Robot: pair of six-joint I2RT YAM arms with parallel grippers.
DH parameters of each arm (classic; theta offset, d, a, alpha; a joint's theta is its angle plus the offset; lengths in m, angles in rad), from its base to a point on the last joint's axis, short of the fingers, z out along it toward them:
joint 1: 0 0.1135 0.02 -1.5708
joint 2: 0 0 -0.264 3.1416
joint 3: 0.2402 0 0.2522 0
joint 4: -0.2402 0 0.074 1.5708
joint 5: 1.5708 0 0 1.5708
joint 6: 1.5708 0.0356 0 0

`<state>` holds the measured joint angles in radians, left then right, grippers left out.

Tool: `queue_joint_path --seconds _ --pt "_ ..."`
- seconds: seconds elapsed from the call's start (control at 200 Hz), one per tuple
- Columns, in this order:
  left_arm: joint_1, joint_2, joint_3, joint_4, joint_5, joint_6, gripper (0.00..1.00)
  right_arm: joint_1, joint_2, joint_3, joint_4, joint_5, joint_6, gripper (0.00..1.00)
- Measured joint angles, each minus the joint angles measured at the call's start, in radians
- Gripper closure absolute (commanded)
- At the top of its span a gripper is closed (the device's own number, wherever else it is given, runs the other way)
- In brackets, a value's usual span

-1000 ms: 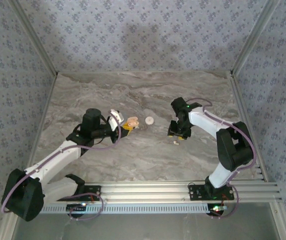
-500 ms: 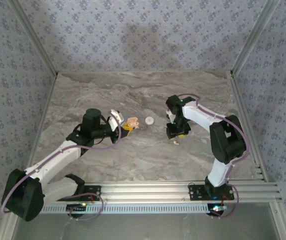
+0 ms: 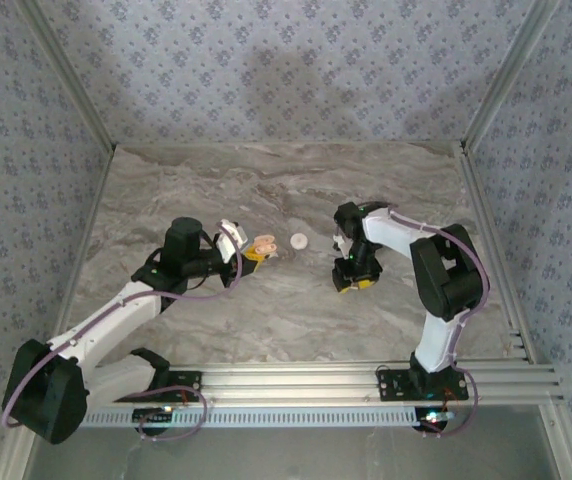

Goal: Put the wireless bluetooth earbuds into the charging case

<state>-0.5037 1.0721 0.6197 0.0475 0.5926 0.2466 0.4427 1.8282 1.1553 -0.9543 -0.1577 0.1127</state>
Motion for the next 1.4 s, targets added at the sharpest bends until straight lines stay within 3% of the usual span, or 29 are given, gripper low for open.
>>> queue_joint_path --seconds 0.465,0.834,1.099,1.399 --pt "0.000 0.000 0.000 0.000 0.000 0.000 0.85 0.003 -0.035 -0.056 0.047 -0.069 0.037 0.55" --pt "0.000 0.000 0.000 0.000 0.001 -0.001 0.85 0.034 -0.119 -0.064 0.048 -0.142 0.067 0.55" --pt "0.000 0.000 0.000 0.000 0.001 -0.001 0.85 0.034 -0.129 0.045 -0.055 -0.002 0.043 0.54" --pt "0.000 0.000 0.000 0.000 0.000 -0.001 0.85 0.048 0.001 0.119 -0.083 0.095 -0.077 0.56"
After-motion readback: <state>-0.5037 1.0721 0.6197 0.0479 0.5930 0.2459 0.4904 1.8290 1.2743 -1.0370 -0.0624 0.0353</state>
